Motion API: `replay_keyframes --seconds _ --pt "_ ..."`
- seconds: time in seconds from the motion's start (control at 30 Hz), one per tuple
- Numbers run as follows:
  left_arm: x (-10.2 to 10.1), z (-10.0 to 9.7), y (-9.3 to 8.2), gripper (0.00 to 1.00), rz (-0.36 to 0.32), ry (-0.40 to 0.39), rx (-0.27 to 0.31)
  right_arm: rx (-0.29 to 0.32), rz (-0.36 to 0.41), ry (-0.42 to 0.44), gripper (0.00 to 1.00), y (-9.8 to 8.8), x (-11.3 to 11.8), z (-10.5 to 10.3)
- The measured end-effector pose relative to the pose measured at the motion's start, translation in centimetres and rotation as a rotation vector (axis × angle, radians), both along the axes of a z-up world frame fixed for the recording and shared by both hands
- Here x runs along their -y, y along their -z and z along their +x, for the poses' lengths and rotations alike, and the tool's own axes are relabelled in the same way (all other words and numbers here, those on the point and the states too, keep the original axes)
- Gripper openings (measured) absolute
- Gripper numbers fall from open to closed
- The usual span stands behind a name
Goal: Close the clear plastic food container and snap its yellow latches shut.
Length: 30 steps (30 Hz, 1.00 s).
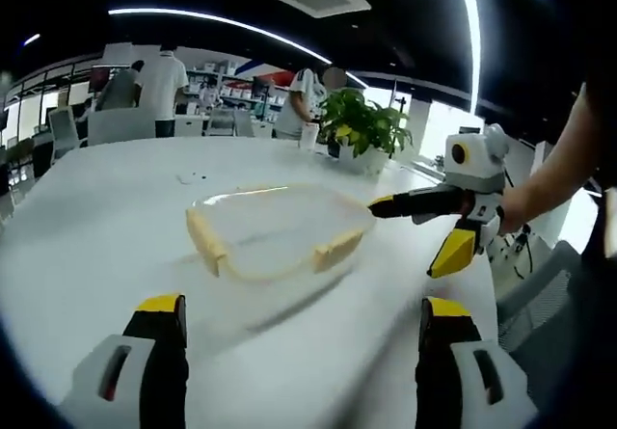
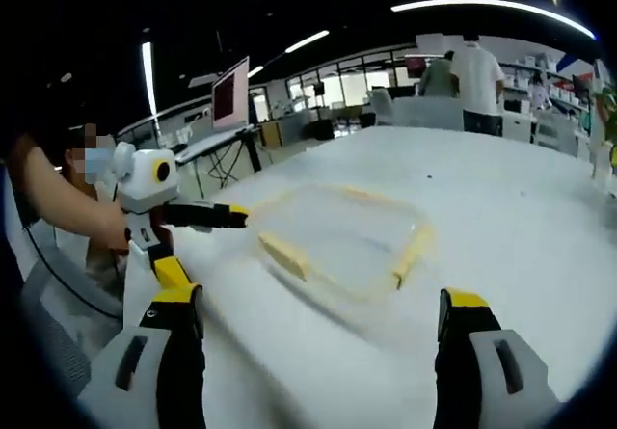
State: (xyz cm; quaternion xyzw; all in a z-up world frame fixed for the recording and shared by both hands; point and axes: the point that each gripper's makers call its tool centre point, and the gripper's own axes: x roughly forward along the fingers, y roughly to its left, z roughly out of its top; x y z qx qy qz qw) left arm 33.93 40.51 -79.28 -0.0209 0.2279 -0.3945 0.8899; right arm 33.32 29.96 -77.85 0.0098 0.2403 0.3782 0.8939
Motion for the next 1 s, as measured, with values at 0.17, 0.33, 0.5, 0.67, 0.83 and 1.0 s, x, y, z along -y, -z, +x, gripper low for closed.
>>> replay_keyframes --seconds 0.17,0.33,0.5,0.67,0.83,1.0 --pt "-0.2 -0.2 -0.3 0.97 -0.033 -0.033 -0.002 0.0 0.005 0.01 1.0 -0.3 0.5 -0.2" --pt "-0.6 -0.5 0.0 0.96 -0.033 -0.043 -0.014 -0.004 0.006 0.02 1.0 -0.4 0.9 -0.8" --pt "-1.5 -0.7 -0.4 0.95 -0.042 -0.068 -0.024 -0.008 0.006 0.027 1.0 -0.4 1.6 -1.2" --pt "-2.3 -1.2 -0.4 0.94 -0.039 -0.072 -0.025 -0.019 0.02 0.045 0.99 -0.9 2.5 -1.5" --pt "-2.9 -1.6 -0.9 0.93 -0.035 -0.078 -0.019 -0.018 0.021 0.05 0.98 -1.4 3.5 -2.1" --pt "-3.4 -2.3 -2.0 0.93 -0.068 -0.103 -0.02 -0.03 0.037 0.087 0.97 -2.1 4.7 -2.7"
